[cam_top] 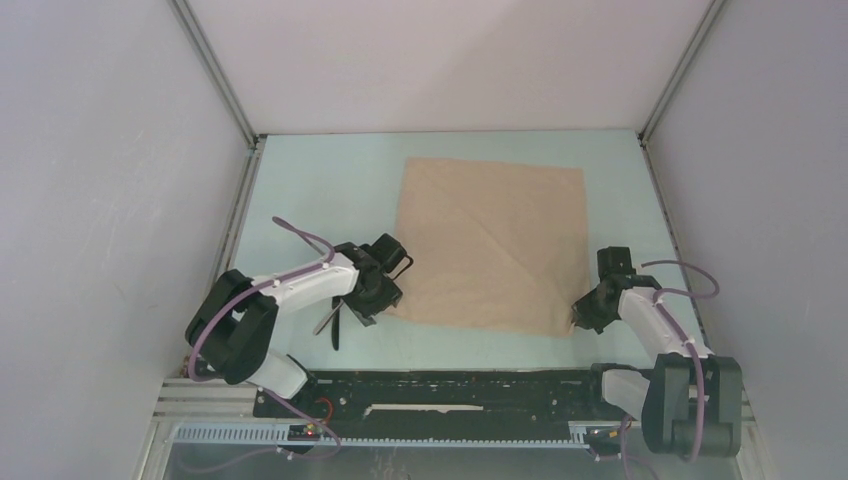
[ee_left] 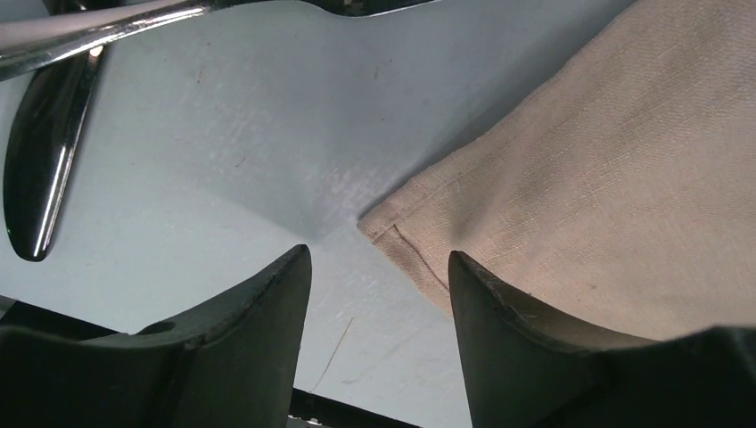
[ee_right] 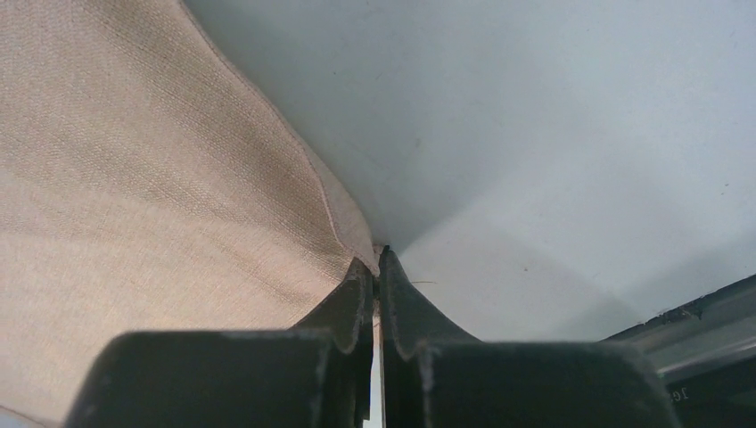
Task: Fold the napkin into a case and place the utensils inside
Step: Pick up the flattened napkin from the center of the board.
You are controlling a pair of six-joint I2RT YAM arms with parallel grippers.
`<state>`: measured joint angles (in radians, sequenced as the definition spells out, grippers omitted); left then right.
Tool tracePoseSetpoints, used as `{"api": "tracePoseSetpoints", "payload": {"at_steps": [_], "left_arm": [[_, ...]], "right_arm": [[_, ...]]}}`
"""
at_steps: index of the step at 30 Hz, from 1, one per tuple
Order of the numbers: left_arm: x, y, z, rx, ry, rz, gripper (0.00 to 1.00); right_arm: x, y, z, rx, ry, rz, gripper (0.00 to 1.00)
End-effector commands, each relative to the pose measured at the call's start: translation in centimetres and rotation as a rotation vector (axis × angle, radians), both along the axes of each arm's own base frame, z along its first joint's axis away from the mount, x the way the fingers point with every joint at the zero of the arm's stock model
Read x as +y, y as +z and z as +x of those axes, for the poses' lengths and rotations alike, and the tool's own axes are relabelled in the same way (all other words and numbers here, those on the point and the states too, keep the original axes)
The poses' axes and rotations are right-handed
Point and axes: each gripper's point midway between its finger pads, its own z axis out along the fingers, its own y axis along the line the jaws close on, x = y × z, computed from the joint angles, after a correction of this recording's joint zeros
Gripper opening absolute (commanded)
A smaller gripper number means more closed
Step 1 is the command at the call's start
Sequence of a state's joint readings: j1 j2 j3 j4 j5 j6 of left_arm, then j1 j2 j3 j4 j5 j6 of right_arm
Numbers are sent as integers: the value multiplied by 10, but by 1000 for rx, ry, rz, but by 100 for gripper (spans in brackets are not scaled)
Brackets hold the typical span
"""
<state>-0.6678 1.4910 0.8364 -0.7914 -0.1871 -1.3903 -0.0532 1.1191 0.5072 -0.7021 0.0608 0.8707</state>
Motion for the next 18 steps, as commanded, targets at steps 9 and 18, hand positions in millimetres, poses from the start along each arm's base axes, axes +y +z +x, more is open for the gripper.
{"api": "tracePoseSetpoints", "payload": {"at_steps": [9, 18], "left_arm": [[-6, 9, 24, -43, 21, 53, 62], [0, -13, 15, 2, 38, 73, 59]], "right_arm": [[-2, -15, -17, 49, -3, 14, 0], [-3, -14, -20, 51, -10, 12, 0]]}}
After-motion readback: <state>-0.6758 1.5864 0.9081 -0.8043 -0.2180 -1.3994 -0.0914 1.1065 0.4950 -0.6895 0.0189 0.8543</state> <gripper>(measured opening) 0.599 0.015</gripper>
